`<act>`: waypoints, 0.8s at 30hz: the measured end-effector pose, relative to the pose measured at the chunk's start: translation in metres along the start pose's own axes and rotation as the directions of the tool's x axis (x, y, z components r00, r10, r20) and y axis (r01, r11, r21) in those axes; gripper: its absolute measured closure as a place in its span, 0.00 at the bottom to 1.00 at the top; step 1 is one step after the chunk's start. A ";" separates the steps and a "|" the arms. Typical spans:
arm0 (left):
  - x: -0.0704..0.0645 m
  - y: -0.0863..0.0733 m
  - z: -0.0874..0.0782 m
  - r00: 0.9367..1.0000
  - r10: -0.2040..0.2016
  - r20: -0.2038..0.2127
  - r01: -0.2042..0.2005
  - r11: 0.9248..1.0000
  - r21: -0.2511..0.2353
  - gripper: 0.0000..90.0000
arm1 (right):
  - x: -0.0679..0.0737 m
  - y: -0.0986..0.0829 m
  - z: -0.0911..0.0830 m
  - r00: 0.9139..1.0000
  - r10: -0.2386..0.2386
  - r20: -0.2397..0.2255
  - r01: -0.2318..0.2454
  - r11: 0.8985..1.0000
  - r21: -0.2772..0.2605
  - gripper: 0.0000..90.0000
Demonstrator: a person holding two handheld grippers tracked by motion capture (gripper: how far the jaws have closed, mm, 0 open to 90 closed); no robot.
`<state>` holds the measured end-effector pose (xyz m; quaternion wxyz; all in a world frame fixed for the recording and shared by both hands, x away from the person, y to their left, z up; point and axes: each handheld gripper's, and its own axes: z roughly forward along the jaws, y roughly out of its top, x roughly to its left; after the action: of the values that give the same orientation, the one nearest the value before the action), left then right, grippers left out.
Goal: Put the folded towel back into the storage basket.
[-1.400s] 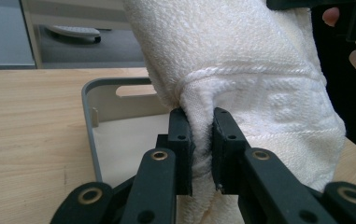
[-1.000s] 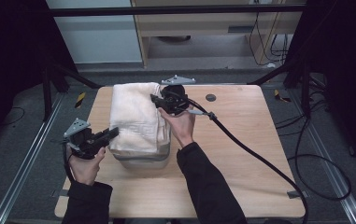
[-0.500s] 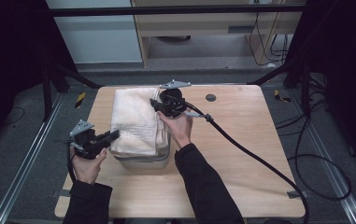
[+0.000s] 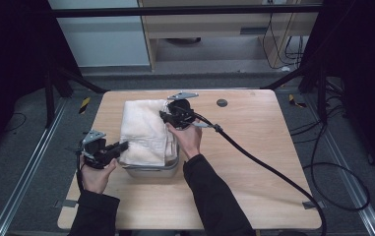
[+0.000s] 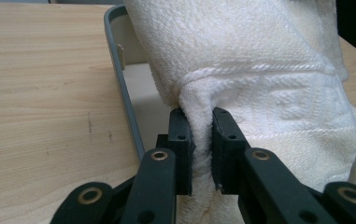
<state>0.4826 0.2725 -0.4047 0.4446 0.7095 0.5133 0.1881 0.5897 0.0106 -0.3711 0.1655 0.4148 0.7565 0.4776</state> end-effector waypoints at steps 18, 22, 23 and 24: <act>-0.004 -0.008 0.018 0.999 0.026 -0.027 -0.024 0.998 0.058 0.88 | -0.011 -0.021 0.016 1.000 0.017 0.015 -0.018 0.999 0.047 0.76; -0.004 -0.010 0.022 0.999 0.036 -0.032 -0.034 0.997 0.071 0.88 | -0.013 -0.026 0.020 1.000 0.009 0.022 -0.010 0.999 0.050 0.76; -0.005 -0.010 0.024 0.999 0.038 -0.035 -0.036 0.997 0.074 0.88 | -0.014 -0.027 0.020 1.000 0.008 0.025 -0.009 0.999 0.052 0.76; -0.005 -0.010 0.025 0.998 0.041 -0.037 -0.038 0.996 0.077 0.88 | -0.014 -0.028 0.021 1.000 0.010 0.024 -0.011 0.998 0.054 0.76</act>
<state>0.4930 0.2580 -0.4254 0.4033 0.7323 0.5146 0.1906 0.5986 0.0062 -0.4075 0.1608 0.4288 0.7650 0.4529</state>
